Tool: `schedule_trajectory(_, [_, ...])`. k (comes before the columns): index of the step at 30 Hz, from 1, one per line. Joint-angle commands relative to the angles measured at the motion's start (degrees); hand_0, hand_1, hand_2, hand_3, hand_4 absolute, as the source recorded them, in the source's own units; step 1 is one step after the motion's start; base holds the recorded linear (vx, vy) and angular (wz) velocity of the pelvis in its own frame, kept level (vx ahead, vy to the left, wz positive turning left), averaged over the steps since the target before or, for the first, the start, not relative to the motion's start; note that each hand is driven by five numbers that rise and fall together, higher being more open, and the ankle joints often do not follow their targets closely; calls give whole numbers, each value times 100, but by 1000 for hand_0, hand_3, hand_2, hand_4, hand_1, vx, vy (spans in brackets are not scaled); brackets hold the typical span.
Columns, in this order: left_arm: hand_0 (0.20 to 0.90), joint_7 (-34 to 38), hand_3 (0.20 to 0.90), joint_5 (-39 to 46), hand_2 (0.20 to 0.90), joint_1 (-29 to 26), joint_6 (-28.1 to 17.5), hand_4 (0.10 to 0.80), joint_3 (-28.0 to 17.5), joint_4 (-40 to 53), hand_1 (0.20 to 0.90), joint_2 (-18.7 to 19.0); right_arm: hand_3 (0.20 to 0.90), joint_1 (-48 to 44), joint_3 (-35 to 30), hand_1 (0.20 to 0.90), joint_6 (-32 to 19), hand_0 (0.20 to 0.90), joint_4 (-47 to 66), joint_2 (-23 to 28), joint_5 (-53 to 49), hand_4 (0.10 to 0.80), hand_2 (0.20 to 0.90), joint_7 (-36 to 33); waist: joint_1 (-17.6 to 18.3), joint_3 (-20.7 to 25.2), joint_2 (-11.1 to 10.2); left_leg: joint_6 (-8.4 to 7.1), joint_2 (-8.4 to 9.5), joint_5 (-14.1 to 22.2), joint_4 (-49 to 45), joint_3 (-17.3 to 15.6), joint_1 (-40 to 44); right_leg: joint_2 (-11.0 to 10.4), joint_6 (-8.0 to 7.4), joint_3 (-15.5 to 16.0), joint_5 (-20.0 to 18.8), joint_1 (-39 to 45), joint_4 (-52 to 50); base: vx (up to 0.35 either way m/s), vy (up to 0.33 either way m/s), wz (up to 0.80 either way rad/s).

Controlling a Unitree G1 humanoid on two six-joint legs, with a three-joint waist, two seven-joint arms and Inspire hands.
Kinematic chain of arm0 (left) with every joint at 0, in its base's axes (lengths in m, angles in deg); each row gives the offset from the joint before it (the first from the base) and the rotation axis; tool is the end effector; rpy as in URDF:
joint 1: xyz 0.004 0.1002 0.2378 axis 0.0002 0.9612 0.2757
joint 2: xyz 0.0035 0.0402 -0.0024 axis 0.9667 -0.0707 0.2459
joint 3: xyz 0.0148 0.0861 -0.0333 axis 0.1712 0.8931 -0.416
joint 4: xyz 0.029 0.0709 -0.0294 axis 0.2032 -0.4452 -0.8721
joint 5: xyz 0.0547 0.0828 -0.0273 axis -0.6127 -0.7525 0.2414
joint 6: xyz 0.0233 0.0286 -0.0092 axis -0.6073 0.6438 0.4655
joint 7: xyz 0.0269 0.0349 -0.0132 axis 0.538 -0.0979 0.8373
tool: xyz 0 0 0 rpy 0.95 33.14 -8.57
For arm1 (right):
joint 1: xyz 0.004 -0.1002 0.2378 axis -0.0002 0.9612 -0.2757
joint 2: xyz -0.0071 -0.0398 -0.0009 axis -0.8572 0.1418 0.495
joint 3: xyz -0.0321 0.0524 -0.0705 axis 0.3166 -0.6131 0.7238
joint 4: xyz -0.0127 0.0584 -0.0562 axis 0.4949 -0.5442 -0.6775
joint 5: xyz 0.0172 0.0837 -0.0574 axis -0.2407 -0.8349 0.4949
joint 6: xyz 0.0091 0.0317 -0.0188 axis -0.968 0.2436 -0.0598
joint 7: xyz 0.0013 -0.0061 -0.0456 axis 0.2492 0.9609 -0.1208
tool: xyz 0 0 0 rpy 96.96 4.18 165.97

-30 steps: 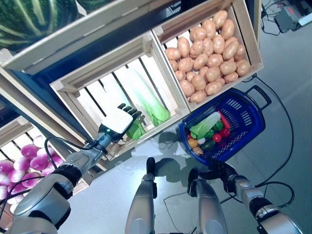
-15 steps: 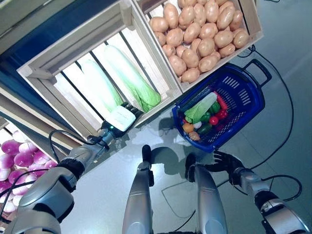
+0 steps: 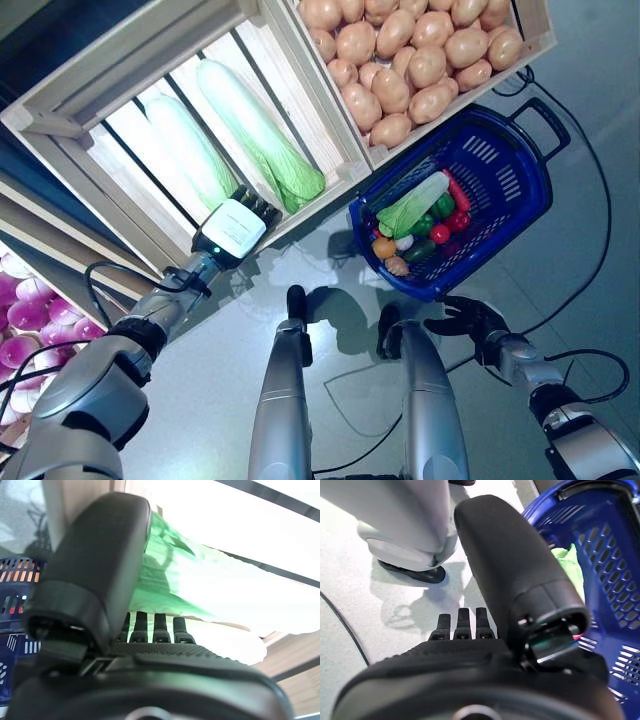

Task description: Put vegetables into the basket

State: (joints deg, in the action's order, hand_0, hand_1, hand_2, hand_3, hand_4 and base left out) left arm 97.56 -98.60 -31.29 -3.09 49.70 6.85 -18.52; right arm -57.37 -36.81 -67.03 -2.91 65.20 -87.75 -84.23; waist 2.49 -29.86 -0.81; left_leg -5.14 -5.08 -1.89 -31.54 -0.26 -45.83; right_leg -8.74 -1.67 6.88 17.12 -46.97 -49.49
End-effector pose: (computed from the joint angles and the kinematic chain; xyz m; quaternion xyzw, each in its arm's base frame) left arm 0.3040 0.2768 0.1004 0.8932 -0.1985 0.0015 0.4035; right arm 0.2531 -0.2527 0.0091 -0.0483 0.2688 -0.0153 0.9619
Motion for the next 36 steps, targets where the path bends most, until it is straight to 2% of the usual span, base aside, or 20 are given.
schedule_trajectory(1, [900, 374, 900, -40, 900, -397, 677, 800, -654, 95, 900, 546, 900, 303, -355, 900, -55, 900, 429, 512, -394, 800, 900, -350, 94, 6, 10, 82, 49, 1144, -936, -217, 23, 10, -164, -306, -606, 227, 516, 7, 34, 0])
schedule_trajectory(11, [900, 78, 900, -553, 900, -524, 762, 800, -668, 256, 900, 766, 900, 419, -456, 900, -89, 900, 671, 695, -513, 800, 900, -288, 129, 6, 37, 103, 36, 1188, -1091, -254, -259, -65, -143, -303, -556, -106, 281, 3, 34, 1])
schedule_trajectory(20, [900, -275, 900, -535, 900, -725, 796, 800, -625, 339, 900, 1074, 900, 568, -537, 900, -91, 900, 889, 774, -561, 800, 900, -331, 169, 6, 54, 103, 14, 1136, -1016, -294, -344, -85, -162, -285, -602, -223, 312, 0, 0, 0])
schedule_trajectory(21, [818, -344, 818, -517, 818, -729, 838, 745, -636, 369, 818, 1066, 900, 544, -547, 900, -85, 900, 873, 788, -563, 800, 900, -331, 169, 6, 64, 97, 13, 1128, -1009, -301, -360, -89, -158, -286, -603, -239, 315, 0, 0, 0])
schedule_trajectory(24, [300, -394, 300, -466, 300, -782, 850, 400, -584, 345, 300, 1073, 900, 485, -546, 900, -149, 900, 767, 833, -594, 800, 900, -268, 179, 6, 85, 108, 6, 1156, -1046, -327, -412, -93, -150, -305, -593, -299, 296, 0, 0, 0])
schedule_trajectory(36, [300, -369, 300, -384, 300, -860, 854, 400, -584, 449, 300, 1130, 900, 453, -532, 900, -136, 900, 830, 847, -576, 800, 900, -252, 154, 6, 78, 81, -9, 1065, -854, -364, -271, -105, -122, -210, -592, -133, 426, 0, 0, 0])
